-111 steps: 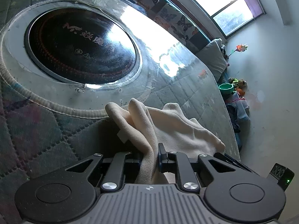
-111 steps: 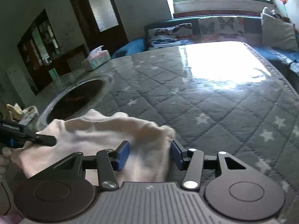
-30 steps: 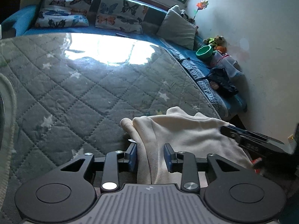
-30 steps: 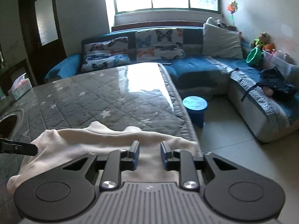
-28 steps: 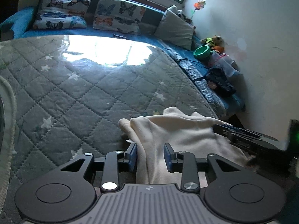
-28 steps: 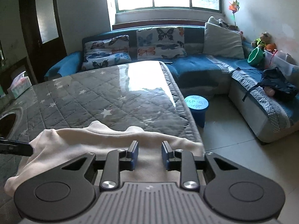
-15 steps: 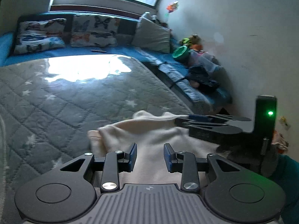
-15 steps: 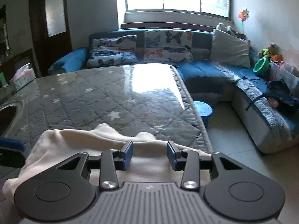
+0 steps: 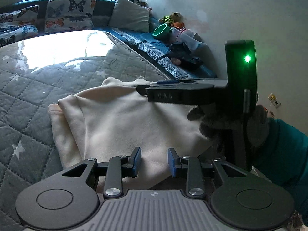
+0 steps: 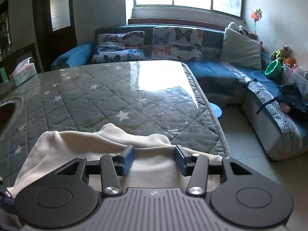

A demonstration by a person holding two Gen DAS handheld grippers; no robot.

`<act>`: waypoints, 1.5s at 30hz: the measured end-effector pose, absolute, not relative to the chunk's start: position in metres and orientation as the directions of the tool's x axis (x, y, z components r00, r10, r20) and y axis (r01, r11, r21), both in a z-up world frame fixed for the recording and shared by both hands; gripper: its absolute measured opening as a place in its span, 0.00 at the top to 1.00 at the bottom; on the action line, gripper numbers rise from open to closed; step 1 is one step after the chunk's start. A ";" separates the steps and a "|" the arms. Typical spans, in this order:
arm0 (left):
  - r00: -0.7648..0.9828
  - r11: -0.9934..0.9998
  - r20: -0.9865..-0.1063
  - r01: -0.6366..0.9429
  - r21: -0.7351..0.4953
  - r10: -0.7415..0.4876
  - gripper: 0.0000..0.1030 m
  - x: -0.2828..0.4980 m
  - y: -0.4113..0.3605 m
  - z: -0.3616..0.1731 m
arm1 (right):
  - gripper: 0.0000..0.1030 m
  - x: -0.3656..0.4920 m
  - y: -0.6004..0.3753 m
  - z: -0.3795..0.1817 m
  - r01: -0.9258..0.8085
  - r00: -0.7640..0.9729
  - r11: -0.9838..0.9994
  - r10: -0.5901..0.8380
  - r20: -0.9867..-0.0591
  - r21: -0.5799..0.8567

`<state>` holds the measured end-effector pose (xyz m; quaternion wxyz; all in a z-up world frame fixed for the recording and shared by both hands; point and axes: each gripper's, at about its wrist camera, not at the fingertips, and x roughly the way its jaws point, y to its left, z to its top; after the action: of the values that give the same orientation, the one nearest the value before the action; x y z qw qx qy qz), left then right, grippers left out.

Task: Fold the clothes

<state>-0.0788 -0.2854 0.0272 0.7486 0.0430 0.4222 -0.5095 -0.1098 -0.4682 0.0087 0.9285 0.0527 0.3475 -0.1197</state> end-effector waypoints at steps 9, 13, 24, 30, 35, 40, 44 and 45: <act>0.128 0.477 -0.673 0.800 -0.365 -0.729 0.67 -0.082 -0.285 0.026 | 0.51 -0.108 -0.459 0.016 0.211 0.739 0.977 -0.154 -0.656 0.009; 0.126 0.479 -0.672 0.795 -0.372 -0.730 0.67 -0.081 -0.284 0.026 | 0.49 -0.100 -0.458 0.009 0.214 0.730 0.977 -0.155 -0.665 0.008; 0.154 0.498 -0.645 0.773 -0.394 -0.749 0.67 -0.072 -0.265 0.040 | 0.51 -0.144 -0.461 0.033 0.197 0.757 0.979 -0.123 -0.641 0.045; 0.188 0.537 -0.656 0.753 -0.382 -0.731 0.67 -0.063 -0.256 0.036 | 0.55 -0.181 -0.443 0.033 0.151 0.765 0.988 -0.090 -0.637 0.041; 0.198 0.545 -0.665 0.754 -0.366 -0.720 0.67 -0.063 -0.256 0.031 | 0.58 -0.205 -0.423 0.022 0.129 0.764 0.992 -0.093 -0.639 0.010; 0.208 0.547 -0.660 0.756 -0.360 -0.722 0.67 -0.067 -0.253 0.036 | 0.58 -0.224 -0.411 0.023 0.140 0.780 0.990 -0.126 -0.614 -0.024; 0.224 0.544 -0.663 0.773 -0.326 -0.715 0.67 -0.075 -0.250 0.035 | 0.60 -0.235 -0.406 0.024 0.138 0.792 0.990 -0.118 -0.599 -0.013; 0.226 0.545 -0.666 0.775 -0.319 -0.711 0.67 -0.076 -0.250 0.033 | 0.62 -0.235 -0.406 0.021 0.138 0.786 0.990 -0.115 -0.607 -0.008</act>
<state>-0.0763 -0.2500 0.0332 0.7819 0.0400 0.4016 -0.4752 -0.2346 -0.4063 0.0209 0.9449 0.0185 0.3198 -0.0670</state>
